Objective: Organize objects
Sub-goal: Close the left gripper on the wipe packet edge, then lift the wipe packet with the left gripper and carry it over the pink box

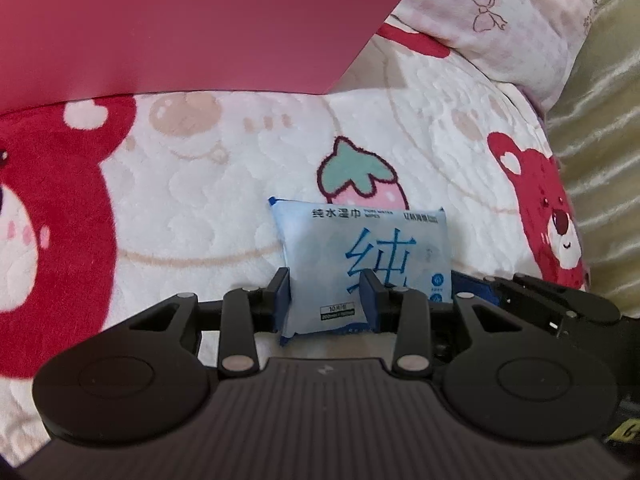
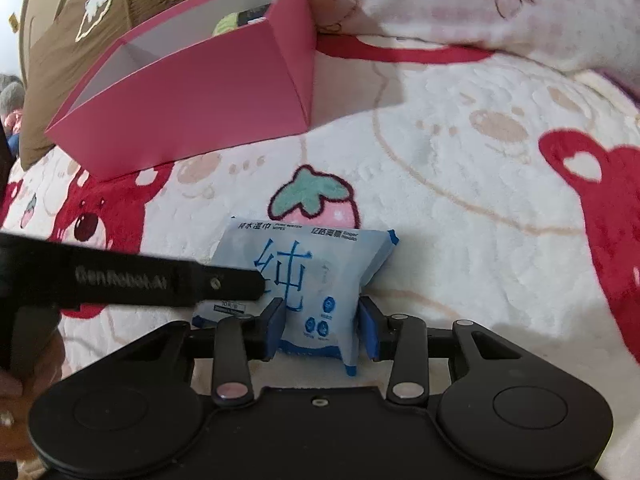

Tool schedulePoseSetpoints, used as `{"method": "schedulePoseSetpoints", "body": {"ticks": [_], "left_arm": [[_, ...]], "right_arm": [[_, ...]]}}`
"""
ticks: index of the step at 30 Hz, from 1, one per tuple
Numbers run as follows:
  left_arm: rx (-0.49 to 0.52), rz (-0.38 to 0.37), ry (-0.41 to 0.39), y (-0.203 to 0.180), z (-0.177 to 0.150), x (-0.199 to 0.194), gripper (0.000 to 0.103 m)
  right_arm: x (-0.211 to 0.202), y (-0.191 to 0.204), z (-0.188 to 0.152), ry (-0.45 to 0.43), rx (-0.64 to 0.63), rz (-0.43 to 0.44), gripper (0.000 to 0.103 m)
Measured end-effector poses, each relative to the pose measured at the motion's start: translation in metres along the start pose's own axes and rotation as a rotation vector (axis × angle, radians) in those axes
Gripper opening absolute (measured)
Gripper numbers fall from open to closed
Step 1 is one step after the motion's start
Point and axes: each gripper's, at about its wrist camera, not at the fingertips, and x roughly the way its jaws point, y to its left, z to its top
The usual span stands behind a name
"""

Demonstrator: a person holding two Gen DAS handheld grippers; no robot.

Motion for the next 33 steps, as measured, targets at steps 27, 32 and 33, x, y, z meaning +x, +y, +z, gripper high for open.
{"method": "schedulePoseSetpoints", "body": {"ticks": [27,32,33], "left_arm": [[-0.058,0.090,-0.043,-0.002,0.000,-0.120,0.038],[-0.058,0.072,-0.063,-0.005,0.005,-0.136,0.041],[-0.056,0.072,-0.071,-0.005,0.006,-0.140,0.041]], "right_arm": [[-0.059,0.062,0.030,0.029,-0.229,0.178,0.058],[-0.076,0.080,0.041,-0.008,-0.315,0.180,0.076],[-0.078,0.082,0.044,-0.010,-0.325,0.181,0.076]]}}
